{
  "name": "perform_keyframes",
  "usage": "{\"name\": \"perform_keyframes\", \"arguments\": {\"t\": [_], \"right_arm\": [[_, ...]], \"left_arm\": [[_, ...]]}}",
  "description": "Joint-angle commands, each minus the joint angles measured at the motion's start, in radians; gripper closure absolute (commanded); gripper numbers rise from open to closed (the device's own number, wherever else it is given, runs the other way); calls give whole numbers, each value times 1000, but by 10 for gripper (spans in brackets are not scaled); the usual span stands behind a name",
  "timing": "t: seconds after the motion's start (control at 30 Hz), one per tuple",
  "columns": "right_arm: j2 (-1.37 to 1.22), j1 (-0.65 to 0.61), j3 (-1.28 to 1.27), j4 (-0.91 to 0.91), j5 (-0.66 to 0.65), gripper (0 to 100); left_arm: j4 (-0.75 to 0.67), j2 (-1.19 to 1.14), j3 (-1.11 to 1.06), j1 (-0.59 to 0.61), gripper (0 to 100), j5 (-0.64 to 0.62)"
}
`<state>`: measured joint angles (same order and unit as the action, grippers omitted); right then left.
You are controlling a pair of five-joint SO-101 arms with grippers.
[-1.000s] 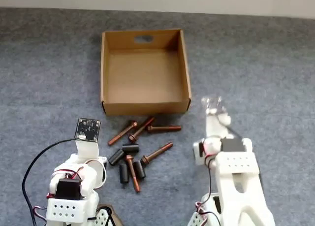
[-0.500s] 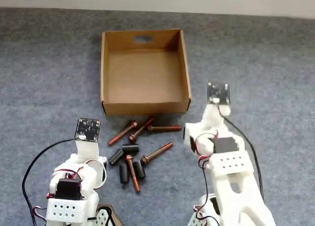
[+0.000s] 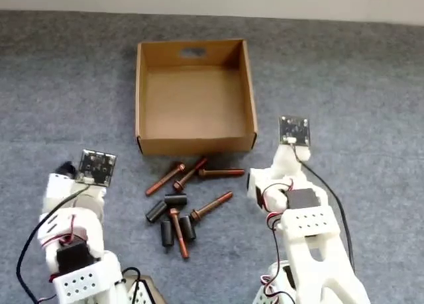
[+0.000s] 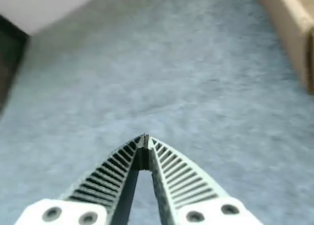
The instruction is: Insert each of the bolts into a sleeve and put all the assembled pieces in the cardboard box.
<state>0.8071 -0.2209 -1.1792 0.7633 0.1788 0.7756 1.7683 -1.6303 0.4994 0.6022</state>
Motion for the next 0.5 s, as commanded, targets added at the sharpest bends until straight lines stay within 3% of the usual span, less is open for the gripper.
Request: {"name": "perform_keyframes", "arguments": {"t": [0.0, 0.1, 0.27, 0.47], "right_arm": [[16, 10, 7, -15, 6, 992], [16, 10, 5, -15, 6, 992], [16, 10, 2, -15, 6, 992], [16, 10, 2, -15, 6, 992]], "left_arm": [[-32, -5, 223, 85, 989, -58], [44, -15, 498, 140, 989, -172], [213, -107, 874, 51, 989, -181], [407, -486, 980, -47, 989, -183]]}}
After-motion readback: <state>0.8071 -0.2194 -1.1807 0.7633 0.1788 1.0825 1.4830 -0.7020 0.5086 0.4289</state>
